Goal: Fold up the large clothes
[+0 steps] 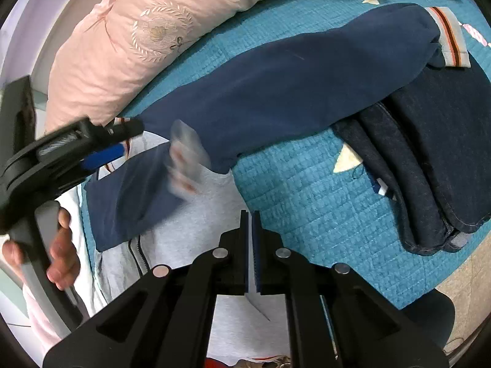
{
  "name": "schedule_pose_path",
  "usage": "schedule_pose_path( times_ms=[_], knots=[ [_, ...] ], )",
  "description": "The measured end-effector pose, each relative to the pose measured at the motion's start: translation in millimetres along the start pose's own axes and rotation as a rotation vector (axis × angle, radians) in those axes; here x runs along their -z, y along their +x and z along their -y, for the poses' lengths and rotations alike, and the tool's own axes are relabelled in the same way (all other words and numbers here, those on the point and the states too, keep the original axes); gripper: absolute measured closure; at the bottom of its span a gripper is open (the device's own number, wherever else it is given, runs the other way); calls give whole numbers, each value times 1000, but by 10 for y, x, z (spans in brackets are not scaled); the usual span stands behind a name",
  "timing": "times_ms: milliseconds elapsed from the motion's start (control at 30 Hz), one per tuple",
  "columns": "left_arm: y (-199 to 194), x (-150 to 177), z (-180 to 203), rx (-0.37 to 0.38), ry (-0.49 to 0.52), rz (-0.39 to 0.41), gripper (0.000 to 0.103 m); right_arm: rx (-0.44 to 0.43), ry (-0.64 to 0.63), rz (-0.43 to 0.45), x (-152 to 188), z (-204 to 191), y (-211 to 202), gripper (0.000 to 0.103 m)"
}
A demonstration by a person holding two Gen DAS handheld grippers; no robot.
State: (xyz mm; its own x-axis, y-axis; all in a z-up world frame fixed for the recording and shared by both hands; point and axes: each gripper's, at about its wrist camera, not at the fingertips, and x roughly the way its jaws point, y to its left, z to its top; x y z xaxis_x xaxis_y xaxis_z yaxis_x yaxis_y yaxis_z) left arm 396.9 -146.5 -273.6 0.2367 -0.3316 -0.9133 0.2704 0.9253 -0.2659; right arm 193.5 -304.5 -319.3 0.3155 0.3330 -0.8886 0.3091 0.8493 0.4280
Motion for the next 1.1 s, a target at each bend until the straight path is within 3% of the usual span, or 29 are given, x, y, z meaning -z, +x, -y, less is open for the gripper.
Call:
schedule_pose_path(
  times_ms=[167,267,333,367,533,600,733,833,867,933,967,1000,1033,1100],
  knots=[
    [-221,17,-79,8,1,27,30,3,-42,4,-32,-186,-22,97],
    [-353,45,-307,-25,-27,48,30,14,-61,4,-74,-313,9,79],
    [-430,94,-542,-37,-63,44,30,15,-66,21,-138,-413,38,61],
    [-462,126,-663,-48,-78,40,30,17,-71,28,-165,-470,60,58],
    [-601,373,-1519,-120,-191,16,32,19,-109,24,-330,-759,278,56],
    [-641,487,-1875,-144,-248,-7,42,27,-121,15,-383,-847,401,56],
    [-706,750,-2484,-156,-351,-41,52,74,-162,-9,-518,-982,751,56],
    [-696,960,-2831,-170,-397,-75,75,86,-159,-26,-636,-984,991,56],
    [-677,1022,-2924,-167,-414,-84,88,94,-153,-35,-665,-976,1061,56],
    [-577,1162,-3144,-168,-456,-123,94,103,-137,-52,-736,-941,1233,56],
    [-520,1201,-3211,-176,-464,-136,97,113,-128,-59,-761,-925,1300,57],
    [-430,1264,-3290,-192,-473,-159,99,125,-124,-62,-783,-913,1367,73],
    [-332,1333,-3361,-212,-488,-191,100,139,-128,-73,-801,-898,1442,99],
    [-249,1439,-3436,-187,-518,-191,103,140,-112,-98,-815,-863,1540,103]
  ],
)
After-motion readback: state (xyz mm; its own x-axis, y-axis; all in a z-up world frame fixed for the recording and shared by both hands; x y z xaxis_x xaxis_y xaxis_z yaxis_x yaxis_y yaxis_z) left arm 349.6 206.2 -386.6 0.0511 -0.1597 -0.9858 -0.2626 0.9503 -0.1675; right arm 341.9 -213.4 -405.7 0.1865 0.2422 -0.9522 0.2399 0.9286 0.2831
